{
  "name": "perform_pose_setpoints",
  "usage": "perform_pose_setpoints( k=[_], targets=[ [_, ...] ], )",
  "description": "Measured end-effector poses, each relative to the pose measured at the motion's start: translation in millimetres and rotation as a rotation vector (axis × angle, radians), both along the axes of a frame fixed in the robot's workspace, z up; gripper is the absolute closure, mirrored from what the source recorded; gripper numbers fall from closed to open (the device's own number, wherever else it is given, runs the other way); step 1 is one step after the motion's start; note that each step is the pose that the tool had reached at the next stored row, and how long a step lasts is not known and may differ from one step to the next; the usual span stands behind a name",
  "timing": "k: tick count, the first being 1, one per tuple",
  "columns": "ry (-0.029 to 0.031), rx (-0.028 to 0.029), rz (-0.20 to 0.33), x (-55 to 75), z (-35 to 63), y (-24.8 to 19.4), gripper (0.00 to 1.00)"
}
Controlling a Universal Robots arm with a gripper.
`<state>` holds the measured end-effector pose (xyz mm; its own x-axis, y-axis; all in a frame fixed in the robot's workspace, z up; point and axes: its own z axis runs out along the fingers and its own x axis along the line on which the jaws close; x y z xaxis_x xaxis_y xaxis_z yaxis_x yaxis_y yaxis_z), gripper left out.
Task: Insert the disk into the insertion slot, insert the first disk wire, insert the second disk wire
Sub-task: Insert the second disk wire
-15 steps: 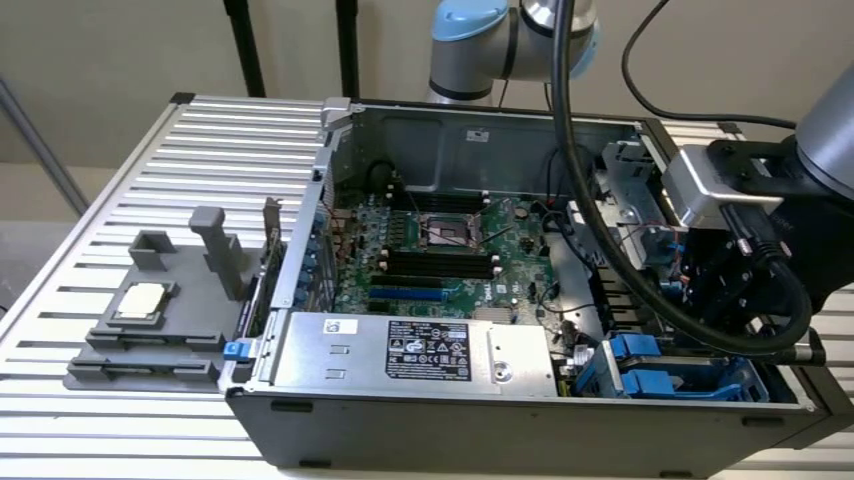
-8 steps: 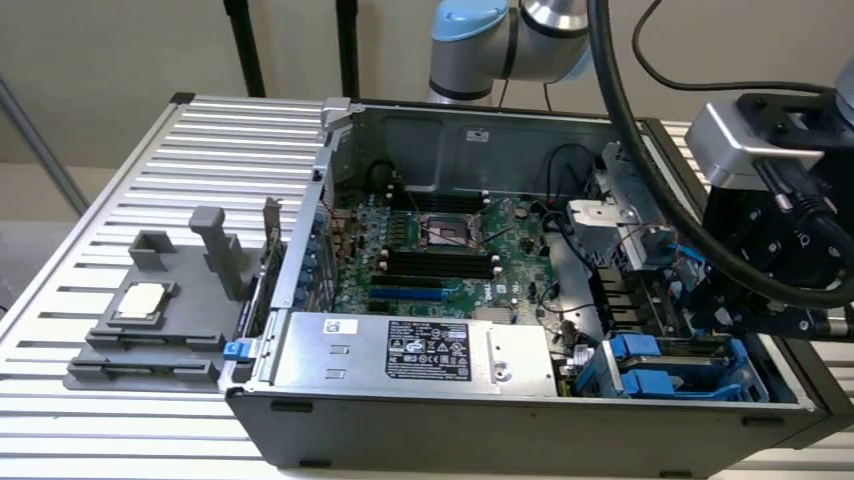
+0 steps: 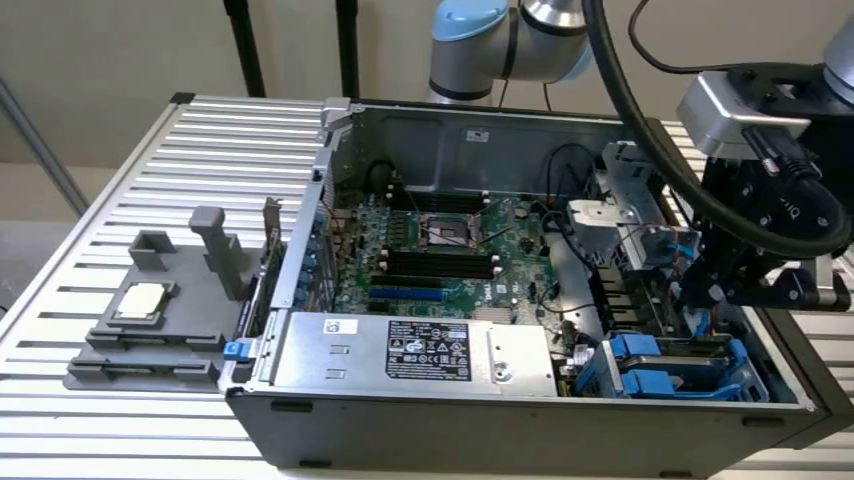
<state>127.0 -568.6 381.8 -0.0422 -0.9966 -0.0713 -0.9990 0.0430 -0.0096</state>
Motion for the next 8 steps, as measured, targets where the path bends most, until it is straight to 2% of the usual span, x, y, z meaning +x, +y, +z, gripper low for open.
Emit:
perform_pose_setpoints(
  k=[3,8],
  targets=[
    [0.0000,0.0000,0.000,0.0,7.3,3.6,0.75],
    [0.0000,-0.0005,0.000,0.0,6.1,4.1,0.75]
  ],
)
